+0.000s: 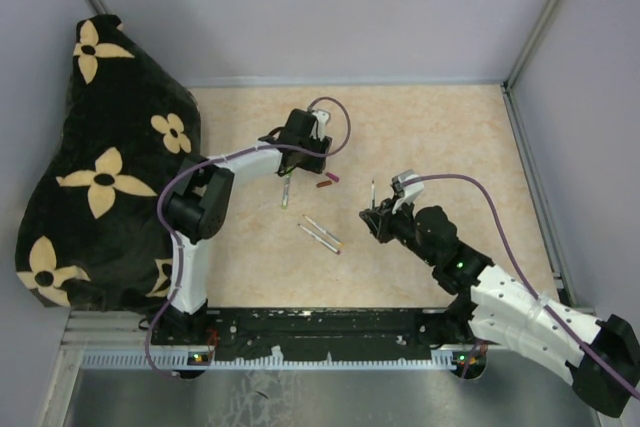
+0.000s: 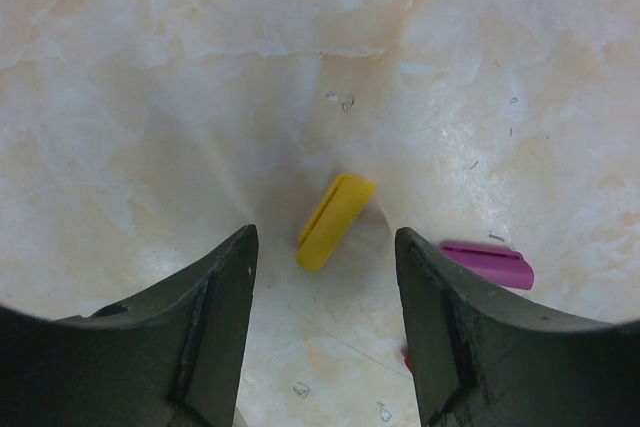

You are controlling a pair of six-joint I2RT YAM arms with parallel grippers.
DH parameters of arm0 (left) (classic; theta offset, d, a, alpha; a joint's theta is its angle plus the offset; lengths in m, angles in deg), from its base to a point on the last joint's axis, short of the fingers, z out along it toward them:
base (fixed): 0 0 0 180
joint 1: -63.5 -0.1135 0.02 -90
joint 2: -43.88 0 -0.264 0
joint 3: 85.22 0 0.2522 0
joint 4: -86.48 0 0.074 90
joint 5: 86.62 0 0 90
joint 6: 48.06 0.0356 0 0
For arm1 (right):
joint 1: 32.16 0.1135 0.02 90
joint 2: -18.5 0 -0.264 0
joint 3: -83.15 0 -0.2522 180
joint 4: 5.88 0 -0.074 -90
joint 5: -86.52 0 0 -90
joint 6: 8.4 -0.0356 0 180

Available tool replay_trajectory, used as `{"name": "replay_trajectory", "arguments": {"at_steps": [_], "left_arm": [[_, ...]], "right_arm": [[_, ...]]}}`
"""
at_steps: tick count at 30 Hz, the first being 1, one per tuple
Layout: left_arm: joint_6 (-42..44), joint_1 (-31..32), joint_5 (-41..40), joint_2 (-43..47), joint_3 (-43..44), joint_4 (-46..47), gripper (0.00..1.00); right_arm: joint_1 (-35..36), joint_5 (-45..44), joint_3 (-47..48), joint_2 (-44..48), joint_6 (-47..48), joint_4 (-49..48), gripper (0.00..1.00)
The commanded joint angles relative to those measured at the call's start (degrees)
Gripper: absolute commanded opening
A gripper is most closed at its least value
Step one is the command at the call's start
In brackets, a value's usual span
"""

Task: Insert the pens into the pen caps

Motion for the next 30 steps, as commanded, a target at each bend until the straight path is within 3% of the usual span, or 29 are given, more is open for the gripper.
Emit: {"name": "replay_trajectory", "arguments": {"at_steps": [1,20,30], "left_arm": [[0.19,0.01,0.24,-1.59,2.81,-1.09,0.61],[0.52,0.01,1.8,-3.37,4.96,-3.44,0.53],[0.38,0.01,1.64,-3.65,5.19,-4.81,0.4]], "right_arm": [[-0.26,-0.2,0.56,-0.32,1.06,-3.13,0.0],[-0.26,0.01,0.64,-0.11,1.15,-3.04,0.0],[-0.26,-0.13,0.73,-0.28,1.06,-3.04,0.0]]}}
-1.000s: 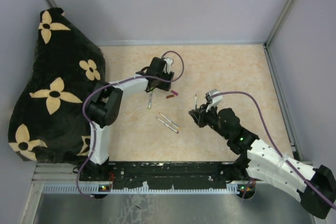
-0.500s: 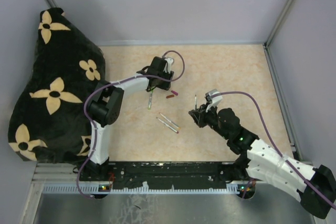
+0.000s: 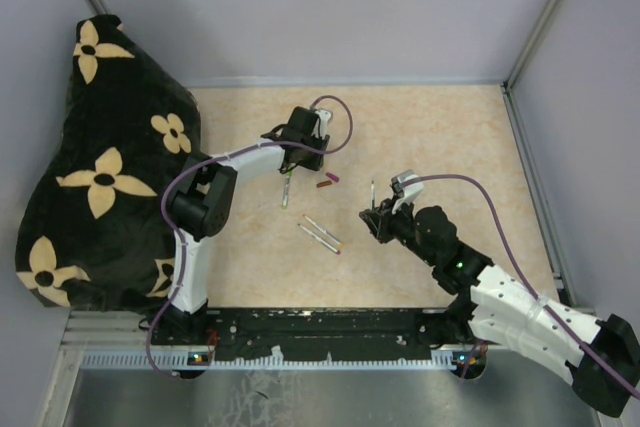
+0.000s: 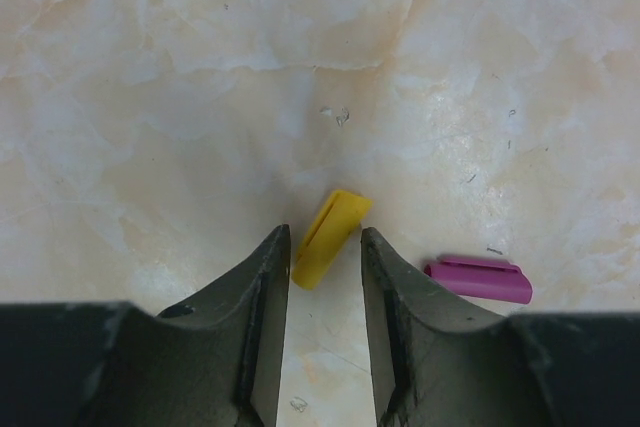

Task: Insert the pens into the pen caps

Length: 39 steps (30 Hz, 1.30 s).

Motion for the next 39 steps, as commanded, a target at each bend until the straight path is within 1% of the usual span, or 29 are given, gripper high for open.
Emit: {"name": "replay_trajectory", "arguments": {"at_steps": [1,5,7,8,12,13,16,17,18,20,22,31,39], "left_arm": [[0.22,0.01,0.88,-1.22,1.33,-2.25,0.39],[-0.11,0.15,0.84,-1.08,1.41,-2.95,0.31],[-0.22,0.18,0.61,-1.0,1.34,-3.31,0.23],[-0.31,0.29,0.36,-0.93,1.41,-3.47,0.21],[-0.5,0.53,-0.4,-0.82,1.41,-4.05,0.16],[-0.51,0.6,-0.57,-0.88,1.4,-4.13,0.17],[-0.6,0.67,-1.21,-0.98,1.74,-4.52,0.26],[-0.6,0.7,-1.56,-1.1,1.99,-4.78,0.34],[-0.53,0.77,-1.96,-1.22,2.27,-5.12,0.37],[-0.38,0.92,-2.91,-1.49,2.91,-5.74,0.41],[-0.09,1.12,-3.71,-1.78,3.36,-6.23,0.43],[0.8,1.85,-5.9,-3.47,6.09,-8.19,0.43],[1.14,1.86,-6.5,-4.09,7.13,-8.81,0.38]], "right_arm": [[-0.26,-0.2,0.74,-0.05,0.66,-3.09,0.0],[-0.25,-0.07,0.72,-0.4,0.58,-3.26,0.0],[-0.26,-0.03,0.74,-0.49,0.5,-3.38,0.0],[-0.24,-0.04,0.74,-0.57,0.49,-3.39,0.0],[-0.25,0.08,0.74,-0.67,0.42,-3.53,0.0],[-0.26,0.13,0.73,-0.78,0.45,-3.52,0.0],[-0.26,0.33,0.73,-0.84,0.4,-3.57,0.0],[-0.26,0.38,0.71,-0.78,0.41,-3.57,0.0],[-0.26,0.32,0.69,-0.76,0.4,-3.5,0.0],[-0.28,0.27,0.74,-0.68,0.4,-3.52,0.0],[-0.26,0.23,0.74,-0.73,0.47,-3.57,0.0],[-0.24,0.26,0.6,-0.85,0.49,-3.72,0.0],[-0.26,0.24,0.65,-0.8,0.58,-3.65,0.0]]}}
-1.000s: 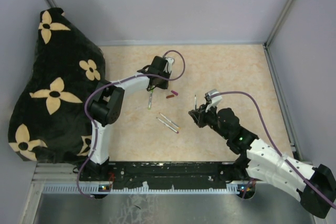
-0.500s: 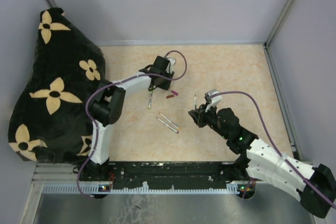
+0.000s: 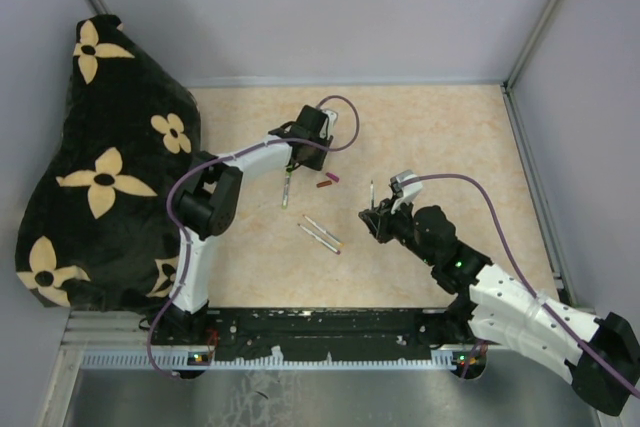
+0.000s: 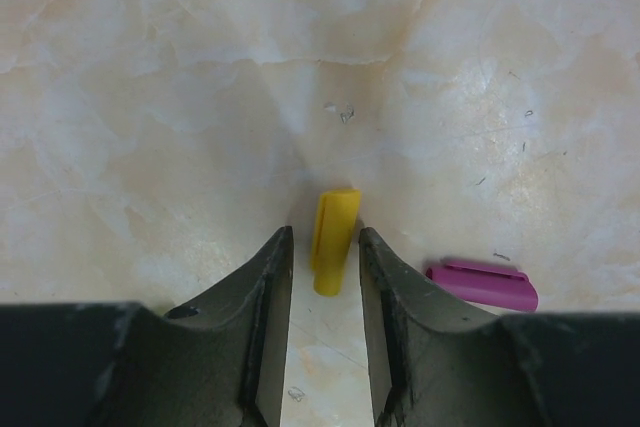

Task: Insert the pens into the pen caps

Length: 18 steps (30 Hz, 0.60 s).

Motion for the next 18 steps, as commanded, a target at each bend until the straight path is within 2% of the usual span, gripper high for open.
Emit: {"name": "replay_trajectory", "arguments": {"at_steps": [1,18], "left_arm": [[1.1,0.33,-1.03,-2.0,1.88,-1.89,0.38],[1.46,1.26,-1.46,-3.61,2.88,-2.76,0.35]], "right_arm": [[-0.26,0.18,0.72,-0.11,0.65,-3.23,0.0],[-0.31,0.35,1.21,-1.26,1.3,-3.55,0.0]]}}
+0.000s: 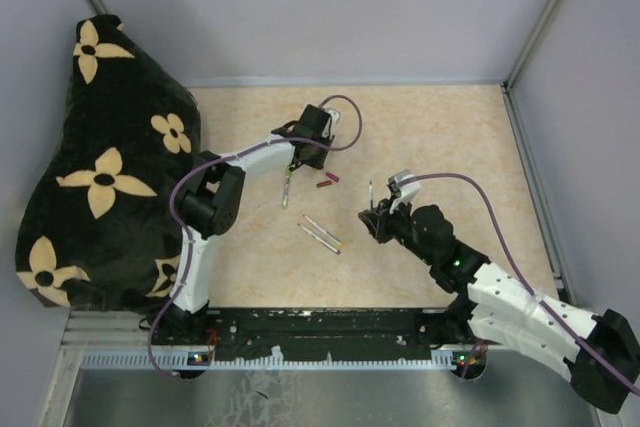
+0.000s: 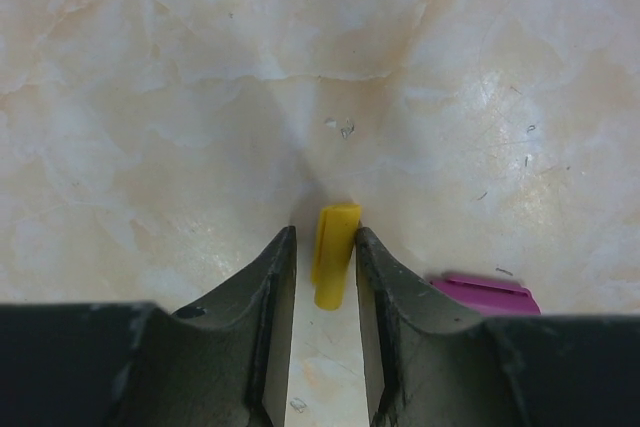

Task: Insert the pens into the pen caps

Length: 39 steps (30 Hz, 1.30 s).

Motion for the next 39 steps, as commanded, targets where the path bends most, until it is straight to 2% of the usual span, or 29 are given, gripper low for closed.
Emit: {"name": "replay_trajectory", "arguments": {"at_steps": [1,5,11,15,21,24,30,35,39], "left_arm": [[0.99,0.72,-0.67,-2.31,0.83,-2.0,0.33],[0.98,1.0,-1.37,-2.65,0.65,-2.59,0.26],[0.66,1.1,-1.53,-2.03,0.05,-3.37,0.0],[-0.16,1.09,-1.65,1.77,-2.44,-2.09,0.0],[-1.93,1.14,0.25,14.85,-9.64,5.43,0.0],[-2.81,1.12,5.79,24.72,-16.64,13.92,0.0],[-10.43,1.12,18.54,39.81,-35.45,41.12,0.0],[-23.43,1.3,28.85,44.21,-46.37,63.56,0.0],[-30.79,3.12,30.87,43.88,-51.34,77.07,0.0]], "right_arm": [[-0.22,0.36,1.26,-0.33,1.17,-3.44,0.0],[-0.25,0.41,1.35,-0.49,1.19,-3.64,0.0],[-0.26,0.27,1.27,-0.35,1.26,-3.31,0.0],[-0.28,0.2,1.18,-0.01,1.17,-2.97,0.0],[-0.27,0.23,0.71,0.87,0.91,-3.23,0.0],[-0.34,0.92,-0.05,1.14,0.86,-4.16,0.0],[-0.41,3.2,-1.86,0.78,-0.26,-7.92,0.0],[-0.47,5.7,-2.85,-2.28,-1.84,-13.15,0.0],[-0.43,7.65,-4.34,-4.33,-3.32,-18.89,0.0]]}}
